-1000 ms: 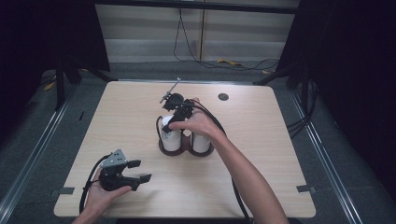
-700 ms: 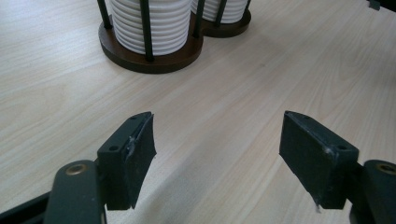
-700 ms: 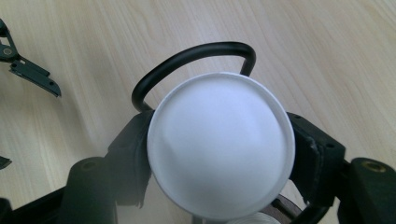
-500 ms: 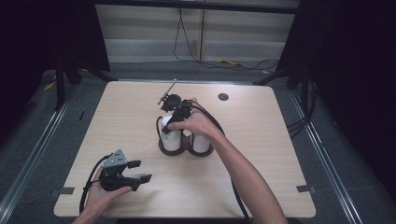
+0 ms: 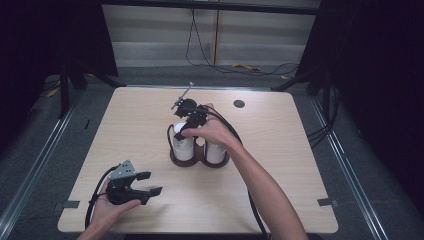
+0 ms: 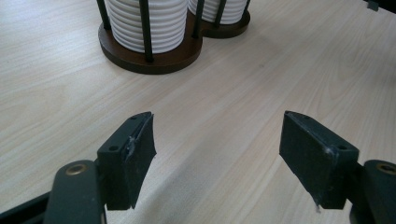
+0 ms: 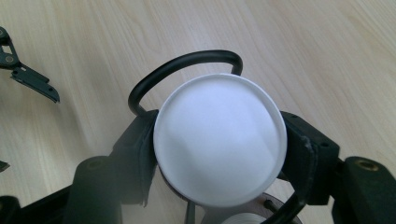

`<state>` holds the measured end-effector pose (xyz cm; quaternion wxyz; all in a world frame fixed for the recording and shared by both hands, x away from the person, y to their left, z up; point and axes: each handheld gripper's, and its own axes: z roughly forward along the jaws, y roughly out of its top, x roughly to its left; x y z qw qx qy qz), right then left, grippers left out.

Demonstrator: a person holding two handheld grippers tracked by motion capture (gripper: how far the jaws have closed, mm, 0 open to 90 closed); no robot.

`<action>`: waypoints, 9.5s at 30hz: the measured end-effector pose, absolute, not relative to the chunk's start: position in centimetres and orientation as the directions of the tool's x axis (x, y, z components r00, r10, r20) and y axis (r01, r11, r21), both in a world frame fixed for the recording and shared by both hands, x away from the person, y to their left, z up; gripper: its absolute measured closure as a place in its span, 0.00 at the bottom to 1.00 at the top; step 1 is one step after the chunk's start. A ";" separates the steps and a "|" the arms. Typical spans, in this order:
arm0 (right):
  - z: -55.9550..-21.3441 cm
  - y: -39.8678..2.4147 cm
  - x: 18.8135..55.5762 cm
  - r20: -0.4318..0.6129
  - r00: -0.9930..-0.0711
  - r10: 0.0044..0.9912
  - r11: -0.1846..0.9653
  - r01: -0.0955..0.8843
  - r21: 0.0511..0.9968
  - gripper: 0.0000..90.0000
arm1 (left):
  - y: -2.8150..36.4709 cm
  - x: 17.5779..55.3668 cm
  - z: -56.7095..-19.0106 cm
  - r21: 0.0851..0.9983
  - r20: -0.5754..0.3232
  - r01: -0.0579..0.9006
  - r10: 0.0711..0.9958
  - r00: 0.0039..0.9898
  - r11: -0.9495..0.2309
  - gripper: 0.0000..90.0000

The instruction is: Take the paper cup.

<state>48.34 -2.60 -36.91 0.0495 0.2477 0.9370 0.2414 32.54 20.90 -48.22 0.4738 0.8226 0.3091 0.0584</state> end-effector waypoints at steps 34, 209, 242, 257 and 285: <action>-37.1 -2.3 48.3 0.025 -0.878 0.479 0.779 0.438 0.448 0.37 | 20.9 32.6 -48.3 0.810 -0.194 0.454 0.563 0.804 -0.370 0.30; -41.8 -12.9 36.1 0.408 -0.842 0.352 0.235 0.502 0.833 0.42 | 14.9 34.1 -45.8 0.913 -0.229 0.338 0.396 0.889 -0.231 0.19; -42.4 -11.7 36.3 0.445 -0.836 0.320 0.254 0.528 0.810 0.42 | 14.0 34.2 -46.4 0.913 -0.162 0.279 0.362 0.918 -0.298 0.20; -42.5 -11.5 36.2 0.437 -0.841 0.320 0.265 0.522 0.811 0.40 | 14.3 34.2 -46.4 0.904 -0.133 0.252 0.333 0.933 -0.345 0.26; -42.0 -12.1 36.1 0.386 -0.850 0.359 0.290 0.494 0.819 0.18 | 14.8 34.5 -46.1 0.883 -0.165 0.290 0.334 0.928 -0.369 0.27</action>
